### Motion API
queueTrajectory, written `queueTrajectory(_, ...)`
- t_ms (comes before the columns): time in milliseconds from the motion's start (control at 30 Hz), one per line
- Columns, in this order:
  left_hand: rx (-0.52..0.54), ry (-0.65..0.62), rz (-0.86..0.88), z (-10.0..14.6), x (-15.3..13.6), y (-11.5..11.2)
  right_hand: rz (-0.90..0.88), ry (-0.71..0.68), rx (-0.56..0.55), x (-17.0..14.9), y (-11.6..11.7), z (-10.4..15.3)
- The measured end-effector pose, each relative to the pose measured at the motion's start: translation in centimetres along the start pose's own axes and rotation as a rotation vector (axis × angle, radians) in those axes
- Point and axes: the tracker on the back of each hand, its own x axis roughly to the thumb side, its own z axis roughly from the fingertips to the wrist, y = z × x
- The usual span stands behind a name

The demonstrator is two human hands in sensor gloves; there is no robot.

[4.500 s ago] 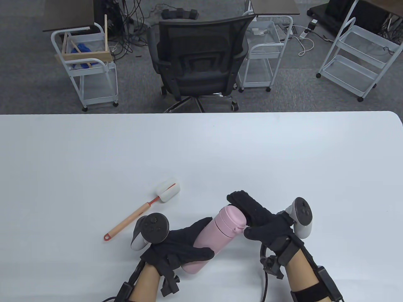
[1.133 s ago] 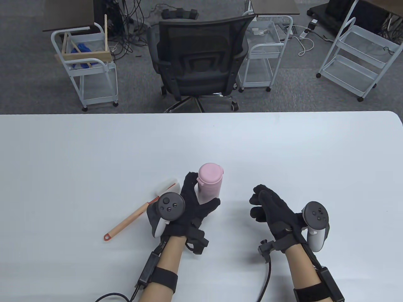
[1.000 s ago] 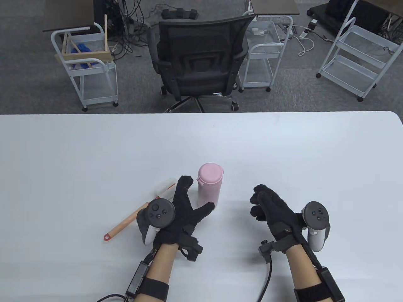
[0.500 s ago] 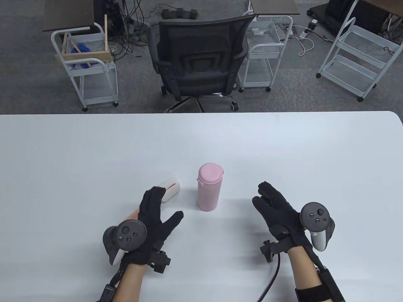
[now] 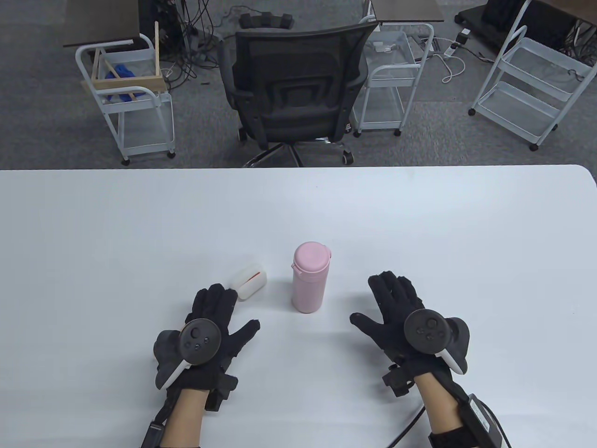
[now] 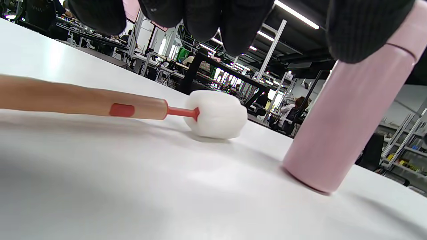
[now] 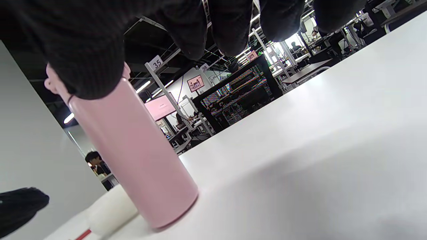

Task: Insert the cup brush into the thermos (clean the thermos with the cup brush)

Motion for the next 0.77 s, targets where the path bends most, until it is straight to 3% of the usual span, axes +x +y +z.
queueTrajectory(400,-0.009,-0.025,-0.074,-0.1,1.0,0.0,0.197,-0.036,0.036,0.7,1.4,0.0)
queueTrajectory(767,-0.026,-0.021,-0.091,-0.1,1.0,-0.2,0.178,-0.018,0.069,0.5,1.5,0.0)
